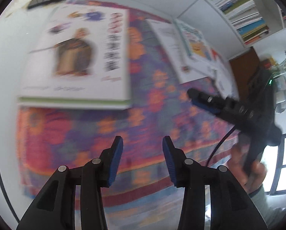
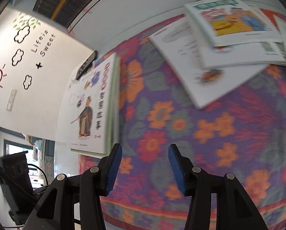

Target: Organize books

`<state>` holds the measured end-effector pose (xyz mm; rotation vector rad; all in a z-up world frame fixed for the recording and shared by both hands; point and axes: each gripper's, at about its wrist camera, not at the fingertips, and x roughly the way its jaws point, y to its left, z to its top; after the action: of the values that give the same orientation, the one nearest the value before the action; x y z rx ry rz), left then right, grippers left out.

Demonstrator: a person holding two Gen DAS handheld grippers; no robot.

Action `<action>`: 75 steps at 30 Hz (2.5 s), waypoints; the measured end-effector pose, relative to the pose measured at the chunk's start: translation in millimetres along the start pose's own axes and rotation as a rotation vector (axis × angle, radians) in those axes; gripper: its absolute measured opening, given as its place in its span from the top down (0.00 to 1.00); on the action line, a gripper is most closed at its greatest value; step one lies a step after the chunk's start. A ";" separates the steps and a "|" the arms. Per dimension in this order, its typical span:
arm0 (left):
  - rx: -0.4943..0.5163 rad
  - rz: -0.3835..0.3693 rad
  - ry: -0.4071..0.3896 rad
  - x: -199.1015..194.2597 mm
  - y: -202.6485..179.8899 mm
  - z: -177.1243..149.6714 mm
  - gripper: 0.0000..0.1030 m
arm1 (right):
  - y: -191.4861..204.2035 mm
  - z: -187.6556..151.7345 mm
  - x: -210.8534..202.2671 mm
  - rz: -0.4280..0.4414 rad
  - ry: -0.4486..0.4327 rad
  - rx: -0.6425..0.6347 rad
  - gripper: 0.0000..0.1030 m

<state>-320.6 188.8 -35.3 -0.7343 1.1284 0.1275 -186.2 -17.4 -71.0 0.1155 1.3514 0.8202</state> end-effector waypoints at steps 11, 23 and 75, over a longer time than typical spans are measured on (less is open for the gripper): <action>0.101 -0.061 -0.001 102.6 -178.5 57.6 0.61 | -171.6 20.3 -123.2 -0.194 -0.106 0.125 0.52; 0.076 0.100 -0.002 200.4 -248.4 109.7 0.61 | -303.2 62.6 -159.8 -0.301 -0.158 0.215 0.62; 0.092 -0.013 0.111 183.2 -224.4 -15.6 0.42 | -245.0 0.4 -162.7 0.360 -0.051 0.140 0.50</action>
<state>-150.4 -39.7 -90.3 -0.6734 1.2272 0.0235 -73.1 -288.8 -65.9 0.4976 1.3583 1.0139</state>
